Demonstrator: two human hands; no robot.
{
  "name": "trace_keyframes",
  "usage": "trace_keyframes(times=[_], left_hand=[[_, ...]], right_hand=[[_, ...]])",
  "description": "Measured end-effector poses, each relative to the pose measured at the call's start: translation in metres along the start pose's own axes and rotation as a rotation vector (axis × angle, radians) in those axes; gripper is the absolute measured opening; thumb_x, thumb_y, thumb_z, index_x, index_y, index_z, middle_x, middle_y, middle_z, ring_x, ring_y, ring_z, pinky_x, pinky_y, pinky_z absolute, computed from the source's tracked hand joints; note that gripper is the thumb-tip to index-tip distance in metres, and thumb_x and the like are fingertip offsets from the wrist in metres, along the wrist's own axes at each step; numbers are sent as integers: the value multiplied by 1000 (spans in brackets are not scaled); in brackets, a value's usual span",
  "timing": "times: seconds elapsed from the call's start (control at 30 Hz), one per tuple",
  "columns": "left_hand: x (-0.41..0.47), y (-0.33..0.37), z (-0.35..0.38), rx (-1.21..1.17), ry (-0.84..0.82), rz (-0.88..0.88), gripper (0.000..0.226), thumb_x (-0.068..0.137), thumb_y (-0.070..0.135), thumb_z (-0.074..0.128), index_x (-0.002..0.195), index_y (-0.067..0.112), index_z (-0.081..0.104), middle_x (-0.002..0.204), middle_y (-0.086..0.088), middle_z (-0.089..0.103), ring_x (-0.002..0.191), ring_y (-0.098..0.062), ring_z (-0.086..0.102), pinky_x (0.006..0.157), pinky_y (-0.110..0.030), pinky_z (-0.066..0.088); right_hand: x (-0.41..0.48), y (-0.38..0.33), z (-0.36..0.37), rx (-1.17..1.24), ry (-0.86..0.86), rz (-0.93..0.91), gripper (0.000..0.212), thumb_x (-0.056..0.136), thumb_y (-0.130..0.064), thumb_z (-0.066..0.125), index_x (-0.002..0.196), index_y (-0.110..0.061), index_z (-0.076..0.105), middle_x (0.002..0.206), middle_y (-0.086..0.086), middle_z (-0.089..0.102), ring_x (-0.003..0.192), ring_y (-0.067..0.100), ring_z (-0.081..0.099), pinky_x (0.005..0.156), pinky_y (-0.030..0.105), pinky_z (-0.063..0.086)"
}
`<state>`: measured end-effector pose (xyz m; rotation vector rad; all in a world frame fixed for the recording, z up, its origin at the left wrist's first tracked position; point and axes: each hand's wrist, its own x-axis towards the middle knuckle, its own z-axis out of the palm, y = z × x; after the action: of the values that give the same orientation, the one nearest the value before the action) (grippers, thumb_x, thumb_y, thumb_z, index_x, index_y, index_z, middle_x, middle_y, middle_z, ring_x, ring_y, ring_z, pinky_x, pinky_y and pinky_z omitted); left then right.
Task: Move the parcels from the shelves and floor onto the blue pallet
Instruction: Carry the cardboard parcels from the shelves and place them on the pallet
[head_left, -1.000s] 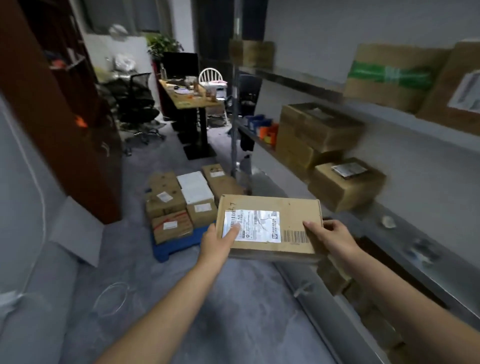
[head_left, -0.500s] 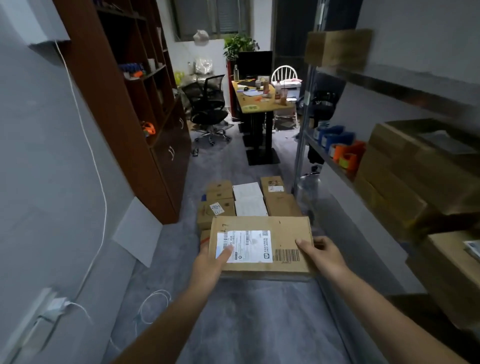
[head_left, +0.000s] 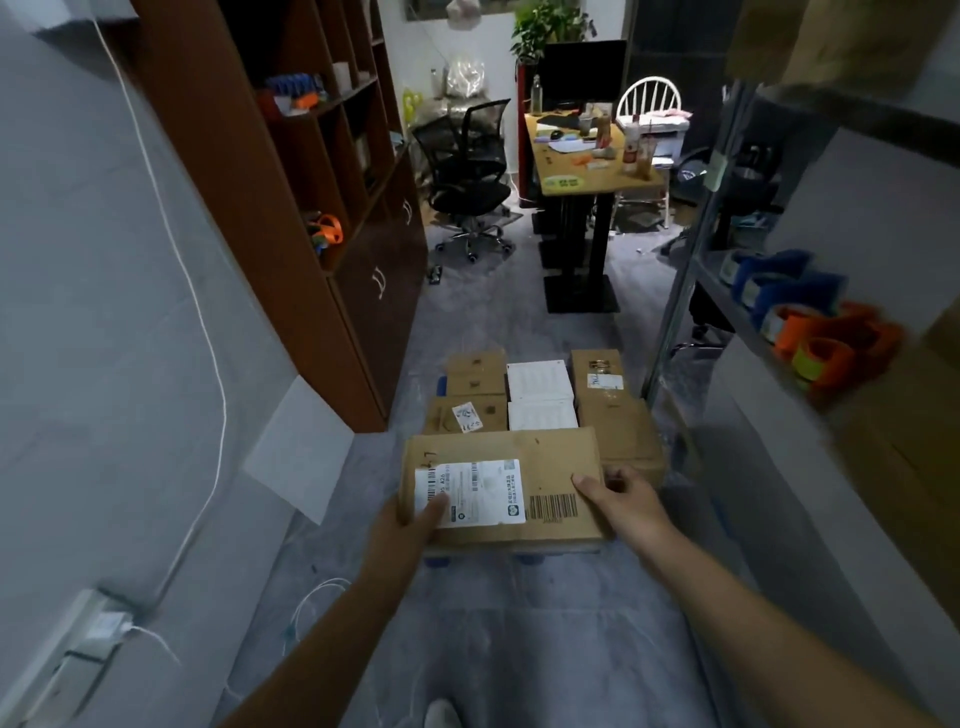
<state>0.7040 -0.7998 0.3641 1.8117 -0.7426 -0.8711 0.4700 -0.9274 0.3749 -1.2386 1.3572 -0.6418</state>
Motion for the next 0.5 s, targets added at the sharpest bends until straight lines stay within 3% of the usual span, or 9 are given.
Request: trace_keyframes(times=[0.1, 0.37, 0.5], left_hand=[[52, -4, -9, -13, 11, -14, 17, 88, 43, 67, 100, 30, 64, 92, 16, 69, 80, 3, 66, 55, -5, 48], [215, -14, -32, -68, -40, -132, 26, 87, 43, 69, 105, 26, 59, 92, 14, 67, 79, 1, 65, 51, -7, 48], [289, -24, -32, -80, -92, -175, 37, 90, 31, 69, 120, 11, 61, 111, -3, 72, 93, -14, 72, 70, -20, 58]], right_hand=[[44, -13, 27, -11, -8, 13, 21, 89, -32, 68, 100, -25, 52, 89, -10, 62, 78, 2, 58, 57, 18, 39], [176, -43, 106, -31, 32, 97, 28, 88, -31, 68, 109, -18, 55, 90, -10, 60, 79, 2, 56, 59, 18, 40], [244, -37, 141, -23, 64, 123, 26, 88, -29, 70, 108, -18, 57, 98, -4, 60, 78, 3, 54, 68, 23, 43]])
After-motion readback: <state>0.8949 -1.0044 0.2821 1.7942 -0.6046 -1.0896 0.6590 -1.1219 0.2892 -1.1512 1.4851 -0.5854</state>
